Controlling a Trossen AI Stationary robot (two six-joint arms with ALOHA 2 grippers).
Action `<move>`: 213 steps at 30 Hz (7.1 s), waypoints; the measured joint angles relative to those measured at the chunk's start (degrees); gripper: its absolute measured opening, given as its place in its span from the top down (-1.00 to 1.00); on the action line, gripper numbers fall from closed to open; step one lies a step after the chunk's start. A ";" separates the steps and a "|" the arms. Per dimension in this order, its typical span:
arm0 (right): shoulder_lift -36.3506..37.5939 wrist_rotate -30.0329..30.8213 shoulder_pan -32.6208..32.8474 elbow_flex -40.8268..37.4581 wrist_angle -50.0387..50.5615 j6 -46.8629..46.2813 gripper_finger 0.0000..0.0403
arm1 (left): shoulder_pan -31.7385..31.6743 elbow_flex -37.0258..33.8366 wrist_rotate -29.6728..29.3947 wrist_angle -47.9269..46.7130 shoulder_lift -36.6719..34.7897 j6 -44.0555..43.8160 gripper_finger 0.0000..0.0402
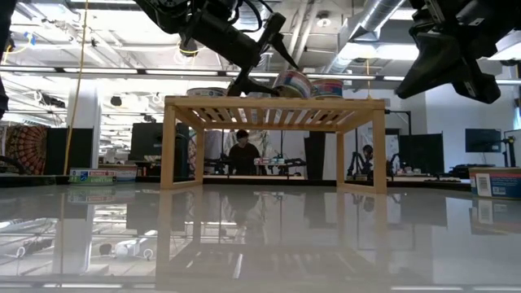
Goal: Stack canned seafood by type on shelf
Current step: Put the blue tuna can on the shelf aligned with the other blue tuna can
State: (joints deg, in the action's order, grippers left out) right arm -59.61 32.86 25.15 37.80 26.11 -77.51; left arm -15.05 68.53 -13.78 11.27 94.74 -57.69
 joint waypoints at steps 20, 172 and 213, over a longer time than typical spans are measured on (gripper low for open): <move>0.00 -0.02 0.36 0.00 0.00 0.20 0.89 | 3.37 -0.04 -0.45 -0.52 0.08 5.24 -0.55; 0.00 0.87 -3.93 0.00 -7.80 8.44 0.88 | -3.06 29.67 -21.29 -35.70 9.05 63.06 -0.49; 0.00 1.73 -4.13 0.00 -7.76 9.03 0.88 | -6.19 29.66 -14.02 -45.96 4.88 52.10 -0.49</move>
State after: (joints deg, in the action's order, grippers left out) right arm -59.61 34.59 21.01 37.80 18.35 -68.49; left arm -21.23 98.19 -27.80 -34.69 99.62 -5.59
